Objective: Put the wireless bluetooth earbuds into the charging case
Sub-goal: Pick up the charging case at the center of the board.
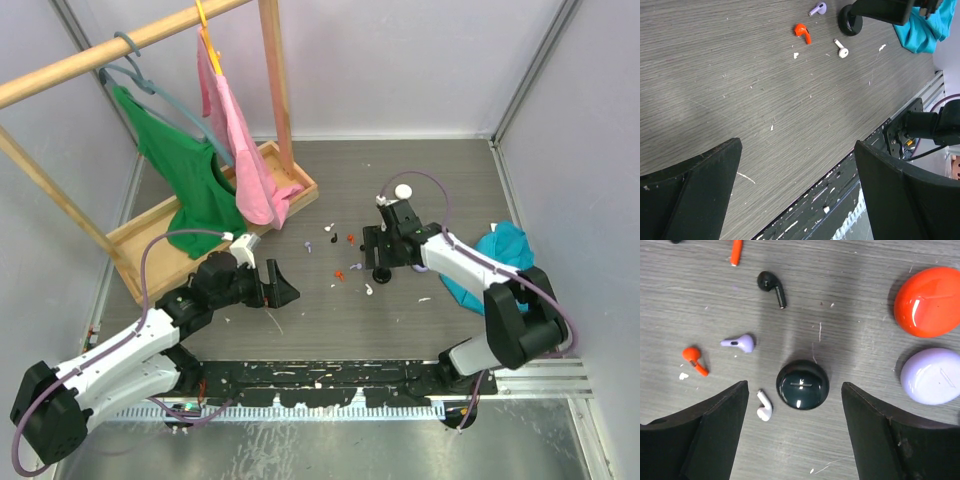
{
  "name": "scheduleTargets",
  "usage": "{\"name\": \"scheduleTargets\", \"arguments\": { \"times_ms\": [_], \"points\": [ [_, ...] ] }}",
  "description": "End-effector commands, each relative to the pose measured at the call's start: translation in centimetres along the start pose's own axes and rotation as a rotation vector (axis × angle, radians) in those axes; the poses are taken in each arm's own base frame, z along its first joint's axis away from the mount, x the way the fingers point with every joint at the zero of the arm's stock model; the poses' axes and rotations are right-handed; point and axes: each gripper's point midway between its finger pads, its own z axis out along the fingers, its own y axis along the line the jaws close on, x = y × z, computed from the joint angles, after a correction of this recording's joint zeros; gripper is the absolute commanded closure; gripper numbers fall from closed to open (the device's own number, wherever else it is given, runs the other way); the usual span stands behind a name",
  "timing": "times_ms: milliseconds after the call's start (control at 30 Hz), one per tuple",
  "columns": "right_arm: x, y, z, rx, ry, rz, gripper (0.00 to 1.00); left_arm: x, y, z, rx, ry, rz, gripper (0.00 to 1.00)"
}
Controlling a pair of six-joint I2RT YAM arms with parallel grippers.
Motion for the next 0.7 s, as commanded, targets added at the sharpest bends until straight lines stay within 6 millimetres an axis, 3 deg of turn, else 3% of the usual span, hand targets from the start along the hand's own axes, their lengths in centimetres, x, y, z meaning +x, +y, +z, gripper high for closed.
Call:
{"name": "scheduleTargets", "arguments": {
  "times_ms": [0,533,667],
  "points": [
    [-0.1,-0.4,1.3,0.039,0.047,-0.033,0.21,-2.7,-2.2,-0.3,0.063,-0.084,0.046,0.03],
    [2.2,-0.5,3.6,0.057,0.157,-0.059,0.37,-2.1,-2.9,0.4,0.091,-0.075,0.037,0.05],
    [1.6,-0.4,3.1,0.059,0.130,-0.056,0.44,-1.9,-3.4,0.9,0.105,-0.072,0.036,0.06]
  ]
}}
